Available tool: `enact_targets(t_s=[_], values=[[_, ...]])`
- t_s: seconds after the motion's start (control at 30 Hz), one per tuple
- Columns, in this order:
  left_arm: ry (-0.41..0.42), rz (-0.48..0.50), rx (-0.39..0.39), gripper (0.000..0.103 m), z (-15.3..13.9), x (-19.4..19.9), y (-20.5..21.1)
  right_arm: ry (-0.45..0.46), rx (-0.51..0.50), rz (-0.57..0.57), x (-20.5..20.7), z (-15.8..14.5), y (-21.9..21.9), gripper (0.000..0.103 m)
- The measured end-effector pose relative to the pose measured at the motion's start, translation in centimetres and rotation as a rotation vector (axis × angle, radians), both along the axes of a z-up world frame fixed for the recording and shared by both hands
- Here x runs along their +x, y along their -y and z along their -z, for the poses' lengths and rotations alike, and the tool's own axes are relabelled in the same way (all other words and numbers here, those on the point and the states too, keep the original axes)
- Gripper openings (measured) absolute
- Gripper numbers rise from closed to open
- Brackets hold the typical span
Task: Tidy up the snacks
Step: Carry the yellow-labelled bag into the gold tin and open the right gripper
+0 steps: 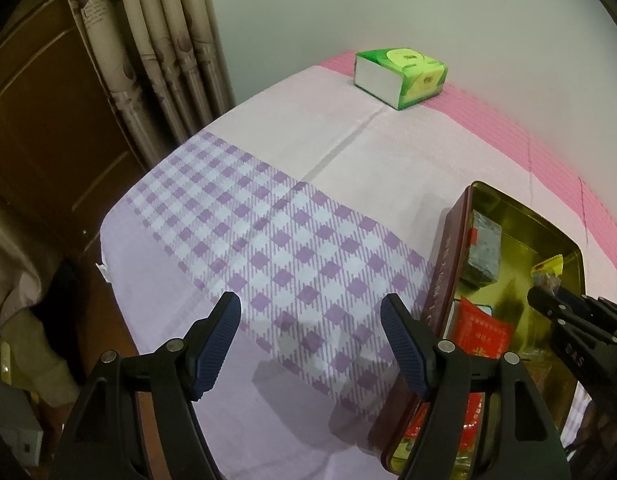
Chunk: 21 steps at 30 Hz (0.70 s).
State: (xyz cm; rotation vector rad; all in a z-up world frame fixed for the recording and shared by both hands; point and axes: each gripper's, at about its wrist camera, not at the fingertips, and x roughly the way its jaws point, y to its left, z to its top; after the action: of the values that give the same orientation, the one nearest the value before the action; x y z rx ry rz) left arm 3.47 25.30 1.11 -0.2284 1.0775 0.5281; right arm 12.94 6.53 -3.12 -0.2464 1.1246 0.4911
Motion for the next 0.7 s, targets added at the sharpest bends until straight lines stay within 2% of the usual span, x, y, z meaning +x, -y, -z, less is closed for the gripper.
enact_targets(t_s=[0.43, 0.7], values=[[-0.003, 0.002, -0.012, 0.073, 0.3, 0.0, -0.1, 0.0, 0.0, 0.01, 0.0, 0.1, -0.3, 0.024], [-0.006, 0.017, -0.001, 0.073, 0.3, 0.1, 0.3, 0.013, 0.039, 0.029, -1.0, -1.5, 0.8, 0.038]])
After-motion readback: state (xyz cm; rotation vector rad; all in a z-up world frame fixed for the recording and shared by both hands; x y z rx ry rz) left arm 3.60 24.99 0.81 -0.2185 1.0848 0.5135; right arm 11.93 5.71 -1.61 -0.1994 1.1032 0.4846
